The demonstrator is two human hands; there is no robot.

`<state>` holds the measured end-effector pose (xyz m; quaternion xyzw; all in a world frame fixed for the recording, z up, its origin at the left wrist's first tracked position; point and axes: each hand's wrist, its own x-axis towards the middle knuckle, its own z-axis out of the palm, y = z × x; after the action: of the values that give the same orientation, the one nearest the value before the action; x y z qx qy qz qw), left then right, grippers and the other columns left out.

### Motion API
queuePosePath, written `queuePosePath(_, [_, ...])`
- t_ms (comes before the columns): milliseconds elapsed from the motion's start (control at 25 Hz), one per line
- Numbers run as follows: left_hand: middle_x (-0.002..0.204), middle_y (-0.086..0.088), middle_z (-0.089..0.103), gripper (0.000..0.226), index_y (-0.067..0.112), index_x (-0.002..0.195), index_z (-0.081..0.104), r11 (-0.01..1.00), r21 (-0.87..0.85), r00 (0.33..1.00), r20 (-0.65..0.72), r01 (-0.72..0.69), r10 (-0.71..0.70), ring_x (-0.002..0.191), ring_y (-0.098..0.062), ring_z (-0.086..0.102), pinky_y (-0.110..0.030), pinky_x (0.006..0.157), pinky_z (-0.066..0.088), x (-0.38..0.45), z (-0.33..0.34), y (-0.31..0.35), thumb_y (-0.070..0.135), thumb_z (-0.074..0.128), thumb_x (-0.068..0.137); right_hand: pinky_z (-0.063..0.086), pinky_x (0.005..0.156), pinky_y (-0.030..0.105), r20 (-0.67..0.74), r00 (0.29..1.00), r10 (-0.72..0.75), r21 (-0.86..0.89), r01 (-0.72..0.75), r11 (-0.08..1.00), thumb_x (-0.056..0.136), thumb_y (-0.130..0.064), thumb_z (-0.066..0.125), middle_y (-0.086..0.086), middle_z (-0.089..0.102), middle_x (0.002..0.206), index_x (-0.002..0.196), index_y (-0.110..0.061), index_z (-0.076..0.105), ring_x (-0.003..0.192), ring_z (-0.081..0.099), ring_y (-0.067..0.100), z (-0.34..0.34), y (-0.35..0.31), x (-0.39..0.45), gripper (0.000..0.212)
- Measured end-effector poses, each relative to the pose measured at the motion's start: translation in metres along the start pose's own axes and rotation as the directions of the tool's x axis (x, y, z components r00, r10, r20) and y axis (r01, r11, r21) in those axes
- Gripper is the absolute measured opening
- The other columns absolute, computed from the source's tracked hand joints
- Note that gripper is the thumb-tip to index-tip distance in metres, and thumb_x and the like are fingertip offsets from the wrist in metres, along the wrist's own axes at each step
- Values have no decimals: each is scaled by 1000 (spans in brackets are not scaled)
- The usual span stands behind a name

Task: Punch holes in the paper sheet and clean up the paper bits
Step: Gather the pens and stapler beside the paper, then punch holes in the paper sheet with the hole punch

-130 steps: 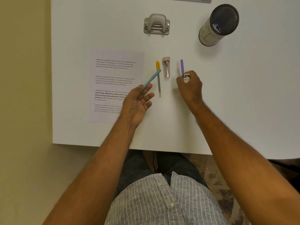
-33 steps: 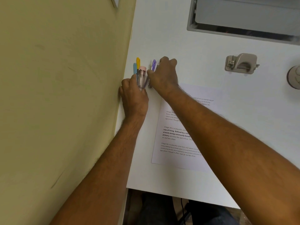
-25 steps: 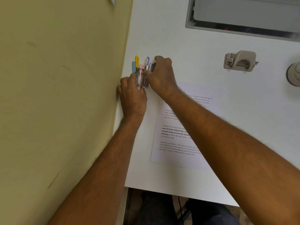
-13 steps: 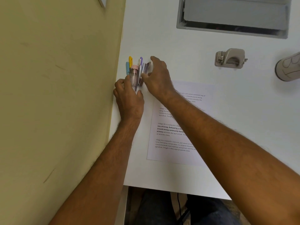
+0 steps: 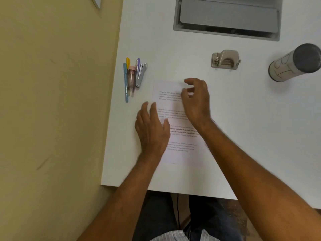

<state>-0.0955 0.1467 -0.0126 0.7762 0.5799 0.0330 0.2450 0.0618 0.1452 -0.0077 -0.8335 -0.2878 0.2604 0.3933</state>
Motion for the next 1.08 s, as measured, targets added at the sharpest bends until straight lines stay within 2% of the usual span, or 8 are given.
queuePosePath(160, [173,-11,4,86,20,163,18,992,116,989,143,-56,39,159,-36,7,-55,128,12,-23,30,7,63,49,95,56,102,36,-36,999,18,-145,-23,989,99,-25,61,-5,52,137,133,-24,56,121,56,13,-36,34,-1,34])
queuePosePath(400, [173,-12,-1,97,17,164,8,974,218,995,89,-59,41,160,-38,-2,-63,126,5,-27,64,-4,75,35,92,41,109,37,135,990,-33,-344,78,936,93,-38,71,4,44,154,149,-17,44,142,39,26,-53,48,16,65])
queuePosePath(520, [173,-13,2,95,16,164,10,970,236,998,42,-62,54,160,-38,1,-63,126,6,-27,73,-8,74,35,93,39,113,42,216,975,-42,-430,134,893,91,-43,74,8,45,152,149,-12,43,139,38,31,-50,46,27,73])
queuePosePath(680, [173,-12,4,96,17,164,12,968,245,998,2,-56,57,160,-38,3,-62,126,7,-27,75,-7,75,35,92,45,103,45,259,965,-26,-504,158,849,87,-48,77,10,49,136,134,-11,53,127,41,32,-52,39,47,65])
queuePosePath(800, [173,-12,4,96,17,164,12,970,235,998,3,-59,60,160,-38,2,-62,126,6,-27,76,-8,75,38,92,43,100,39,233,970,67,-478,55,877,85,-48,80,10,48,134,131,-11,54,128,42,31,-57,34,58,65])
queuePosePath(880, [173,-11,3,96,17,164,12,974,221,998,4,-56,56,160,-38,2,-63,126,6,-27,77,-8,75,38,92,46,101,37,137,975,177,-395,-111,912,83,-47,82,10,48,134,129,-10,55,125,49,30,-60,34,60,65])
queuePosePath(960, [173,-11,4,95,18,164,13,977,203,998,6,-56,56,160,-38,2,-62,126,5,-26,77,-9,74,38,91,51,102,40,71,949,308,-276,-278,920,81,-47,83,9,51,133,129,-9,55,120,57,28,-62,37,51,67])
queuePosePath(1080, [173,-11,2,96,18,164,11,980,191,998,28,-59,55,160,-37,0,-63,126,3,-25,76,-9,73,39,91,54,97,36,35,908,417,-166,-406,899,82,-45,84,8,60,131,133,-8,56,117,62,25,-64,45,29,69])
